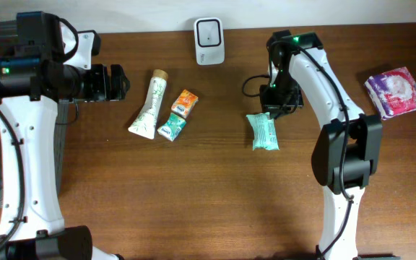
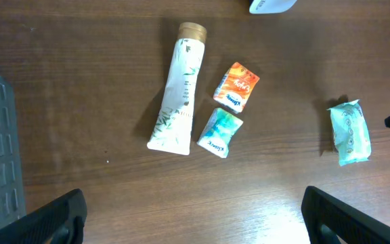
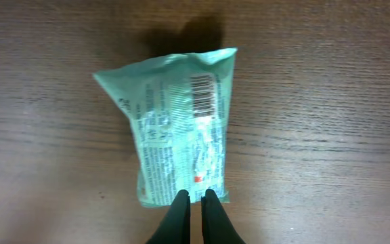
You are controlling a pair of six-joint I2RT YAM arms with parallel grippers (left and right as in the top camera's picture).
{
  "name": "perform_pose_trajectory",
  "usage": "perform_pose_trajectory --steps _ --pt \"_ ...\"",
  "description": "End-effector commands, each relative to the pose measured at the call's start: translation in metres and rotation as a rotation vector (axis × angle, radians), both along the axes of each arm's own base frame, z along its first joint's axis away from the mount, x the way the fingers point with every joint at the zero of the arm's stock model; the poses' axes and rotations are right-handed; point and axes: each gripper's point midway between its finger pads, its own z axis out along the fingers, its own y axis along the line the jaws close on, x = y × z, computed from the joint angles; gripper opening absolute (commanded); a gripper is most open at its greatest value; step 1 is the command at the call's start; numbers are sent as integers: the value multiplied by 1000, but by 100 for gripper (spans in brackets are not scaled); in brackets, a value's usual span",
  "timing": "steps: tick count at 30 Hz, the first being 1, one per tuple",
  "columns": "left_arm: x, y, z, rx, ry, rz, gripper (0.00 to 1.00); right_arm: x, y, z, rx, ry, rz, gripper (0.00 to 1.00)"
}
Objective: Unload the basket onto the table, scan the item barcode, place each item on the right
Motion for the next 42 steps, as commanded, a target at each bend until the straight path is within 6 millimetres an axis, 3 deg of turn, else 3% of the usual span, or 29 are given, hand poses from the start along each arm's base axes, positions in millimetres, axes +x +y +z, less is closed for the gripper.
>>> perform_pose_trajectory --steps 1,9,15,21,29,31,33,34,35,37,39,42 --pt "0 -2 1 -9 -2 -7 99 -12 1 -12 -19 35 12 4" --pt "0 -2 1 -9 -2 -7 99 -30 37 -63 65 59 48 4" --pt "0 -2 1 -9 -2 -7 99 -27 54 -64 62 32 17 4" --pt "0 -2 1 -9 -2 -7 99 -32 95 -71 72 -13 63 4" --pt "0 -2 1 -9 -2 -7 99 -37 142 -68 96 -67 99 4" --pt "0 -2 1 -9 -2 -7 99 -28 142 -51 107 -92 92 4" --pt "0 -2 1 -9 -2 -7 99 -10 134 -19 122 -129 68 6" --pt "0 -2 1 -9 -2 -7 99 0 126 0 129 -151 78 11" --pt "0 -2 1 -9 -2 -7 99 8 116 14 132 -166 92 28" --pt "0 -2 1 -9 -2 -7 99 13 95 25 126 -162 76 49" --pt "0 -2 1 -9 -2 -7 99 10 71 22 119 -111 49 62" --pt "0 -2 1 -9 -2 -7 99 -6 73 12 226 -42 151 72"
